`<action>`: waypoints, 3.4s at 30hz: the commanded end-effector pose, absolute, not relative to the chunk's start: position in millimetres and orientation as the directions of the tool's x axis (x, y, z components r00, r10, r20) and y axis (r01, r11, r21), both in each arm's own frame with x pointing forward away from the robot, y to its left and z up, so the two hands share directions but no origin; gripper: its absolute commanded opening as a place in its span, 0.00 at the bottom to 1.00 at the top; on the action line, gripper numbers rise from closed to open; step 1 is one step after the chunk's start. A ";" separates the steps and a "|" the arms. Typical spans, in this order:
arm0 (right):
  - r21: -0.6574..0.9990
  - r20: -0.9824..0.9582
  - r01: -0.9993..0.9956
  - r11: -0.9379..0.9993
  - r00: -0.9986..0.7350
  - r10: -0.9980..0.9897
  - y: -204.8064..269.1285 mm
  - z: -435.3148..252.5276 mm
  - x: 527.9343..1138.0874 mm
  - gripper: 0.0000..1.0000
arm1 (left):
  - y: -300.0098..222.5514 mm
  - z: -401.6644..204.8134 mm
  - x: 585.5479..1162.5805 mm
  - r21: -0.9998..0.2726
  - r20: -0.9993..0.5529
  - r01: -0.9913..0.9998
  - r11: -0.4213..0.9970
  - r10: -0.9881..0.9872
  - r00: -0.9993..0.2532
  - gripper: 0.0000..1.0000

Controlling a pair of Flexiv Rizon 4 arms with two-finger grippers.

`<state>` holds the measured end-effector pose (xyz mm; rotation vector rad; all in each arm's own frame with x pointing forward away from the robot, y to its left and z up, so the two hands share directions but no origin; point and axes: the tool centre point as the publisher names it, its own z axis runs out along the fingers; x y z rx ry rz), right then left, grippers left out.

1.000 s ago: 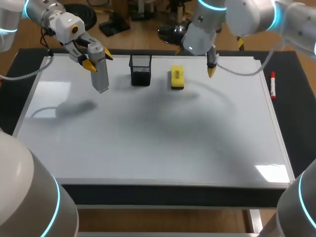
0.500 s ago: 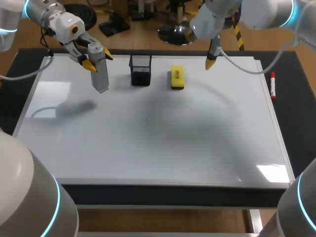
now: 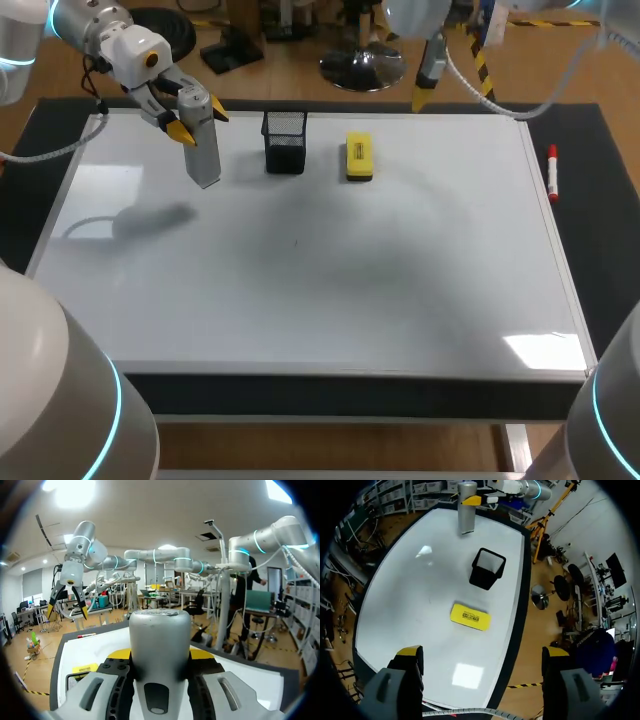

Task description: Pick up the inspection probe, press it on each red-marked spot on the whiteboard one by one, put down the probe, pick up the eraser, and wipe off all the red marks.

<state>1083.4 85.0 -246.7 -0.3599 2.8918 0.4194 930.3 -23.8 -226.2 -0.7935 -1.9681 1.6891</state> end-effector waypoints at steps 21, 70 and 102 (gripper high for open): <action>0.241 -0.224 -0.259 0.935 -0.952 -0.206 86.1 -243.2 1082.4 1.00 | -23.4 -224.6 930.0 -0.984 -0.046 0.148 0.097 0.665 -0.745 0.00; 0.241 -0.224 -0.259 0.935 -0.952 -0.206 86.1 -243.2 1082.4 1.00 | -78.4 -153.1 1004.8 -0.985 -0.087 0.123 0.125 0.259 -0.962 0.00; 0.241 -0.224 -0.259 0.935 -0.952 -0.206 86.1 -243.2 1082.4 1.00 | -140.3 -167.3 1050.1 -0.999 -0.048 0.049 0.009 0.045 -0.998 0.00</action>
